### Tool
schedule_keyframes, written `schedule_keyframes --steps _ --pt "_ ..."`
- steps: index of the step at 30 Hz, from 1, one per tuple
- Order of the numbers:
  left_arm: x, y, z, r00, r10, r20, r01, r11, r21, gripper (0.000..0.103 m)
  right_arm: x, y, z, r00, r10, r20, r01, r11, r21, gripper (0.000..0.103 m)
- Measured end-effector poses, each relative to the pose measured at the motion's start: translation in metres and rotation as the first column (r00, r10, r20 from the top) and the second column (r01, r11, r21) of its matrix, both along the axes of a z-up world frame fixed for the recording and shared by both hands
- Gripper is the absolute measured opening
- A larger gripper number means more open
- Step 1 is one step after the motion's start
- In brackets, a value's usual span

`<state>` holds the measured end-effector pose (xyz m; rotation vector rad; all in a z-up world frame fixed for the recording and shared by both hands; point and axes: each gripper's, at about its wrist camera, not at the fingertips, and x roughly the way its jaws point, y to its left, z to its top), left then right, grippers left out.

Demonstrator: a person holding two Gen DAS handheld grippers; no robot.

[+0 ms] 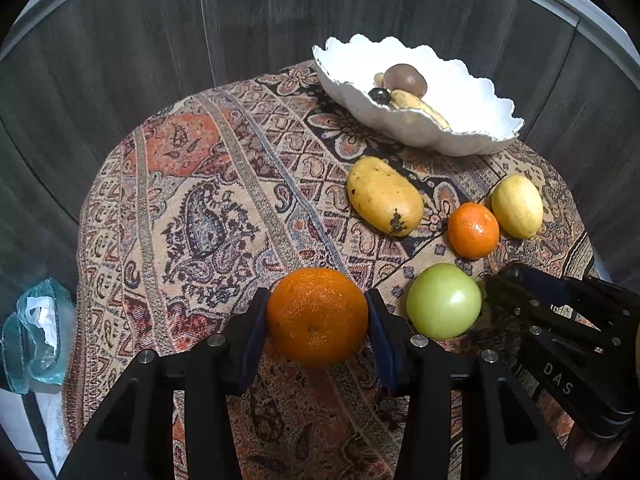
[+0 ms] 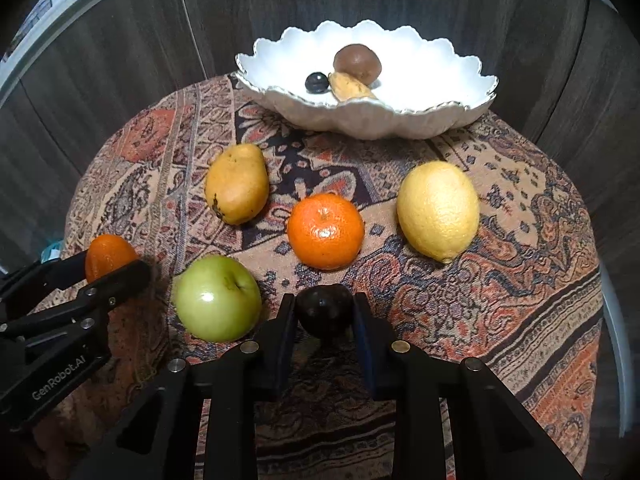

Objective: Organize fruits
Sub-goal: 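Grasp the orange with the left gripper while the right grasps the dark plum, then carry orange and plum over the bowl and open both grippers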

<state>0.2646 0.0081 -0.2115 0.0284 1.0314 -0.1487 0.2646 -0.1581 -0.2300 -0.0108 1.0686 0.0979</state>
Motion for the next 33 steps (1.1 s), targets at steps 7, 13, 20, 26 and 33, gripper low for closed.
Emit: schedule_keyframes --steps 7,13,20,26,33 --pt "0.002 -0.005 0.017 1.0 0.003 0.029 -0.003 1.0 0.01 0.046 0.0 -0.007 0.015 1.0 -0.023 0.015 0.023 1.0 0.007 0.029" --pt "0.01 -0.01 0.029 0.999 0.006 0.047 -0.007 1.0 0.015 0.046 0.004 -0.012 0.034 0.998 -0.04 0.056 0.04 0.999 0.002 0.029" --pt "0.029 -0.022 0.045 0.997 0.004 0.076 -0.004 1.0 0.002 0.046 0.019 -0.027 0.057 0.99 -0.081 0.119 0.082 0.997 0.002 0.029" --pt "0.056 -0.037 0.059 0.994 -0.013 0.11 0.014 1.0 -0.013 0.046 0.043 -0.047 0.074 0.979 -0.122 0.163 0.122 0.992 0.012 0.029" --pt "0.097 -0.051 0.073 0.99 -0.035 0.137 0.038 0.999 -0.02 0.046 0.071 -0.063 0.087 0.968 -0.148 0.204 0.146 0.989 0.024 0.029"
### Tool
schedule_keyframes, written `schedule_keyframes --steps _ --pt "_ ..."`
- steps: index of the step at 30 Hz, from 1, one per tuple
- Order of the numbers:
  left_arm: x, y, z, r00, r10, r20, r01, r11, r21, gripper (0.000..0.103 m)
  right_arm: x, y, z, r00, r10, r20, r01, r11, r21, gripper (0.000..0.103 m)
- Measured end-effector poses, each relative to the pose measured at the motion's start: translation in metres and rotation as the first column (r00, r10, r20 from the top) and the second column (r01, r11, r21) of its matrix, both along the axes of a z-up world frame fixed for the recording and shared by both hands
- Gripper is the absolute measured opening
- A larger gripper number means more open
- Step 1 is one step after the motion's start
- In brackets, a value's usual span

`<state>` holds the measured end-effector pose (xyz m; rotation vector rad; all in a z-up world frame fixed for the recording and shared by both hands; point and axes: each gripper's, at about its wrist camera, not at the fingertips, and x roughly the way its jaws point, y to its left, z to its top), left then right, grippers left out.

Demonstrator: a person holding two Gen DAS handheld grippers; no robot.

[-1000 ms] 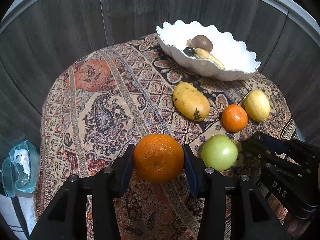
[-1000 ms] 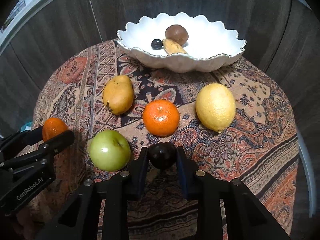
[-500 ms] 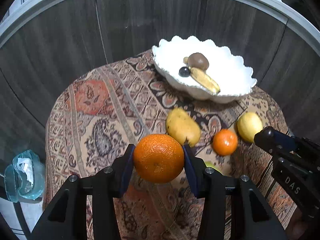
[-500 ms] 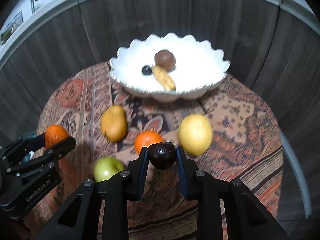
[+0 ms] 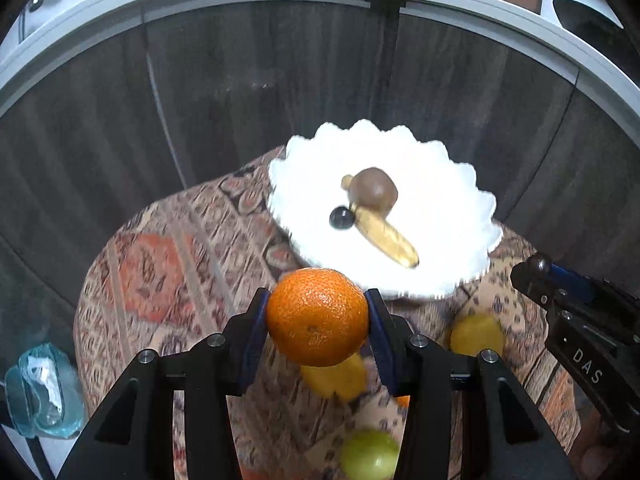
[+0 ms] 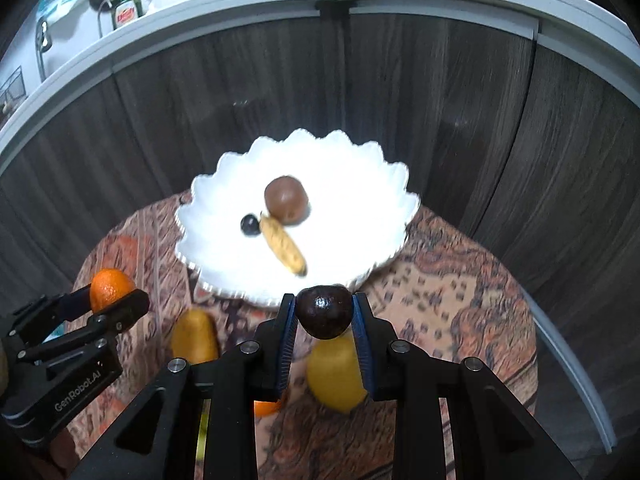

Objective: Organize fruits
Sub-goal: 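Carry orange and plum over the bowl and open both grippers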

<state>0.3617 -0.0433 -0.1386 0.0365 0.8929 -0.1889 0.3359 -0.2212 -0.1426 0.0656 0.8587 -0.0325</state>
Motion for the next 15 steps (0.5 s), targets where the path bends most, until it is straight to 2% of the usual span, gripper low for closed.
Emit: schedule_keyframes --steps 9,15 --pt "0.044 -0.017 -0.003 0.999 -0.04 0.013 0.04 0.999 -0.003 0.046 0.039 -0.013 0.003 1.0 -0.013 0.021 0.013 1.0 -0.002 0.029" --pt "0.065 -0.023 -0.016 0.999 -0.045 -0.004 0.045 0.999 -0.003 0.046 0.063 -0.02 -0.006 1.0 -0.02 -0.009 0.02 1.0 -0.007 0.029"
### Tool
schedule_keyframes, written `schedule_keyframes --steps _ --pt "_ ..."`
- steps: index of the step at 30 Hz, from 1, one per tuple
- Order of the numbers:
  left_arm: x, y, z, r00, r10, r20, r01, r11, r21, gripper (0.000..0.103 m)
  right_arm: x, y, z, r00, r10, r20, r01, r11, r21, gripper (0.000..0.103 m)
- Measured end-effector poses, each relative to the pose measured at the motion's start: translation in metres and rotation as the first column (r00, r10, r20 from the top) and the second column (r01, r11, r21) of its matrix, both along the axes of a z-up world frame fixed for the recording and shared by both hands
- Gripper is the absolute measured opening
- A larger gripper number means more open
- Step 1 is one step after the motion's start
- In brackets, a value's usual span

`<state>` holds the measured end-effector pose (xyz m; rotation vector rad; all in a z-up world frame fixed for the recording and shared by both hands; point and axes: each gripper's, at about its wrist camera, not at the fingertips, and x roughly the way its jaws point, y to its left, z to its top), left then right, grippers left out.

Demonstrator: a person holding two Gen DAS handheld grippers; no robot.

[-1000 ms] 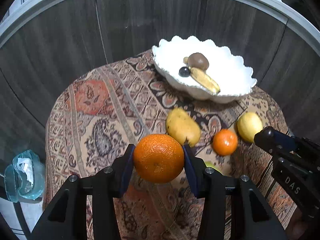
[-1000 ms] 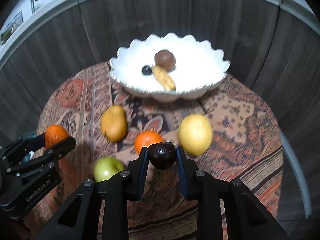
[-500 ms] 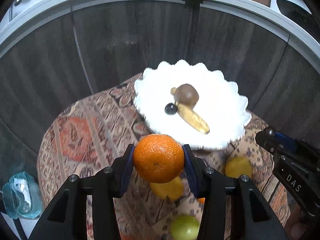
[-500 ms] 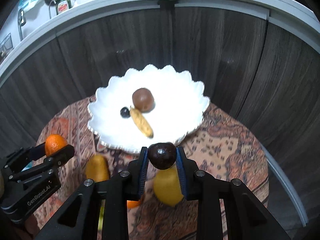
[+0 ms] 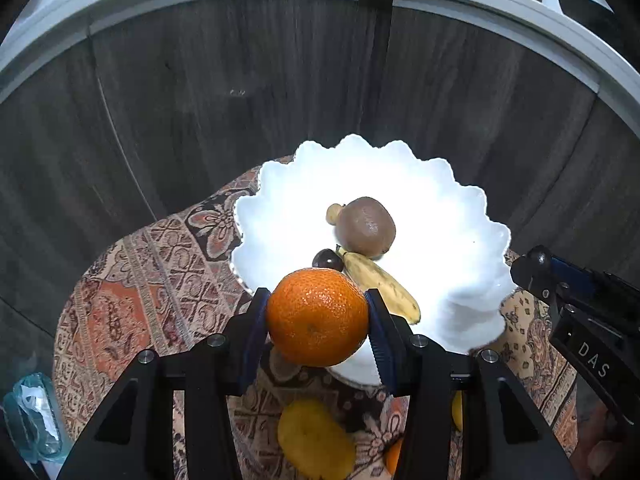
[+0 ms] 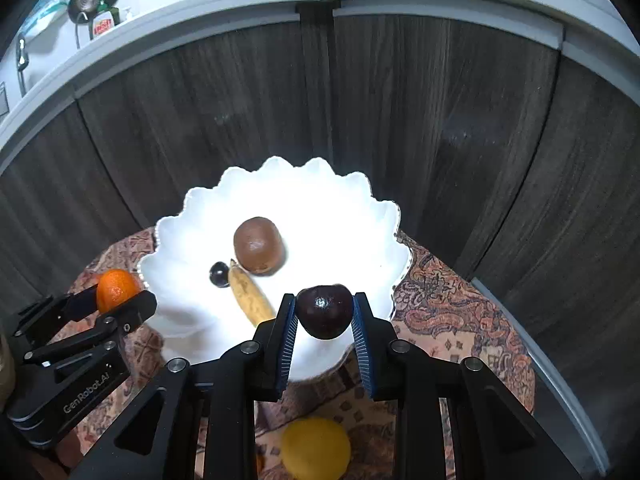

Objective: Organize fruits
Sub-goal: 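Carry orange and plum over the bowl and open both grippers, then withdraw both grippers from the bowl toward the remaining fruits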

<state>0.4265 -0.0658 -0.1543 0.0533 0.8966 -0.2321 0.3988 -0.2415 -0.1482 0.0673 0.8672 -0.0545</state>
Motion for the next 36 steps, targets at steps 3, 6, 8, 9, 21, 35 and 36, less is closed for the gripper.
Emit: schedule_keyframes --steps 3,6,8,9,21,35,36 --pt "0.006 -0.004 -0.006 1.0 -0.019 -0.007 0.019 1.0 0.007 0.046 0.008 -0.001 -0.007 1.0 -0.001 -0.019 0.001 1.0 0.004 0.029" --pt "0.013 -0.007 -0.012 0.999 -0.026 -0.029 0.027 0.999 0.022 0.047 0.016 -0.002 -0.013 0.999 0.0 -0.038 0.0 1.0 0.01 0.029" --pt "0.015 -0.009 -0.014 0.999 -0.024 -0.037 0.025 0.999 0.029 0.047 0.019 -0.002 -0.016 0.999 0.003 -0.049 -0.003 1.0 0.012 0.029" --pt "0.015 -0.009 -0.015 0.999 -0.02 -0.04 0.021 0.999 0.034 0.048 0.02 -0.002 -0.017 0.998 0.008 -0.056 -0.007 1.0 0.014 0.029" --pt "0.004 0.0 0.007 1.0 0.016 0.018 -0.017 0.998 0.058 0.088 0.01 -0.003 0.004 0.998 -0.054 -0.019 0.053 0.996 -0.075 0.077" --pt "-0.03 0.016 0.027 0.999 0.031 0.029 -0.032 0.999 0.042 0.101 -0.025 0.015 0.04 0.997 -0.068 0.046 0.072 0.994 -0.079 0.088" --pt "-0.032 0.016 0.027 0.999 0.03 0.03 -0.032 0.999 0.042 0.101 -0.028 0.016 0.041 0.996 -0.069 0.05 0.073 0.994 -0.078 0.088"
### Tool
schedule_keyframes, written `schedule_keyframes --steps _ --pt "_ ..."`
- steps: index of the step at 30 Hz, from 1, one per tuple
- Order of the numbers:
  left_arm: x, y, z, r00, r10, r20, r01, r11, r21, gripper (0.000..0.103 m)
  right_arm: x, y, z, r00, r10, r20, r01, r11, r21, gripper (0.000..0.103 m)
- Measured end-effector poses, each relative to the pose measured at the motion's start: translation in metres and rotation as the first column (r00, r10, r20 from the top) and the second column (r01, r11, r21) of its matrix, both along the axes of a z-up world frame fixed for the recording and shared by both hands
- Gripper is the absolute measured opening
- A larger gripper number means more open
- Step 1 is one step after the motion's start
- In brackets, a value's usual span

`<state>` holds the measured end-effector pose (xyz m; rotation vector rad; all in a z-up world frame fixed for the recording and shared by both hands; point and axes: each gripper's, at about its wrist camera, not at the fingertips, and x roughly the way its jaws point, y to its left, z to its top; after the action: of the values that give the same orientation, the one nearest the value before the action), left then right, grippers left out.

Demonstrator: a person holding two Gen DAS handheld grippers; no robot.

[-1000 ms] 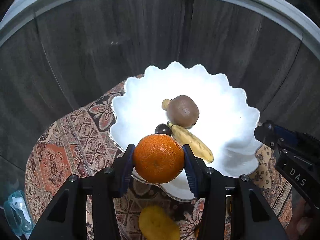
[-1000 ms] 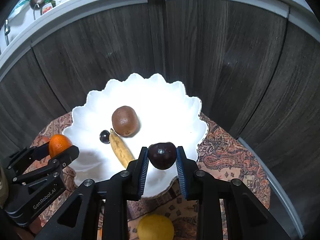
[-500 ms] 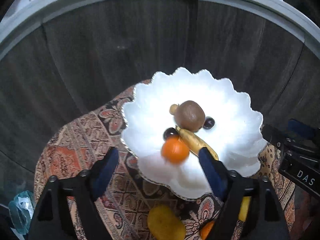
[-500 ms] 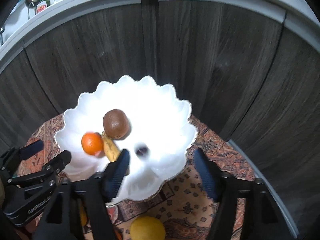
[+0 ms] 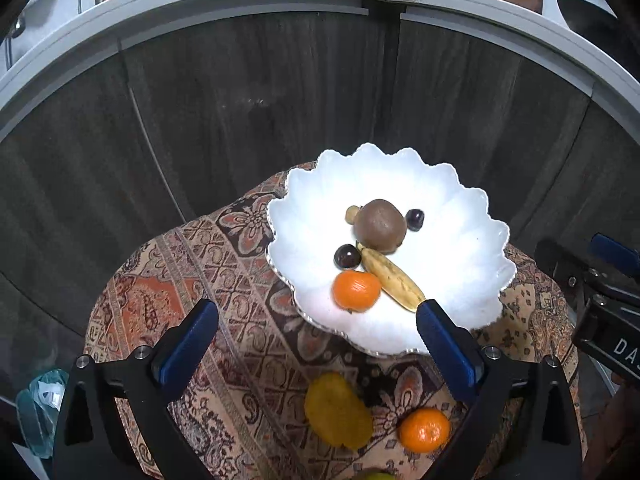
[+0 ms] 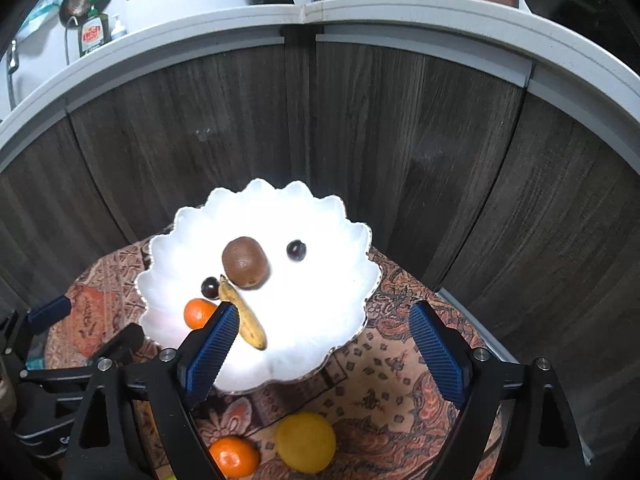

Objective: Organize fruits
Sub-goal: 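Withdraw both grippers from the bowl toward the remaining fruits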

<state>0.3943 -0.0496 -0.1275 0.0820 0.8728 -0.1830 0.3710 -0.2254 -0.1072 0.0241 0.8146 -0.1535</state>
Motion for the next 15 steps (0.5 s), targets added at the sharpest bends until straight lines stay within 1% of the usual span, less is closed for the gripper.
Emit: schedule_keyframes --steps 15 --pt "-0.034 0.008 0.009 1.0 0.009 0.017 -0.009 1.0 0.014 0.101 -0.029 0.007 0.005 1.0 0.013 0.01 -0.013 1.0 0.012 0.088"
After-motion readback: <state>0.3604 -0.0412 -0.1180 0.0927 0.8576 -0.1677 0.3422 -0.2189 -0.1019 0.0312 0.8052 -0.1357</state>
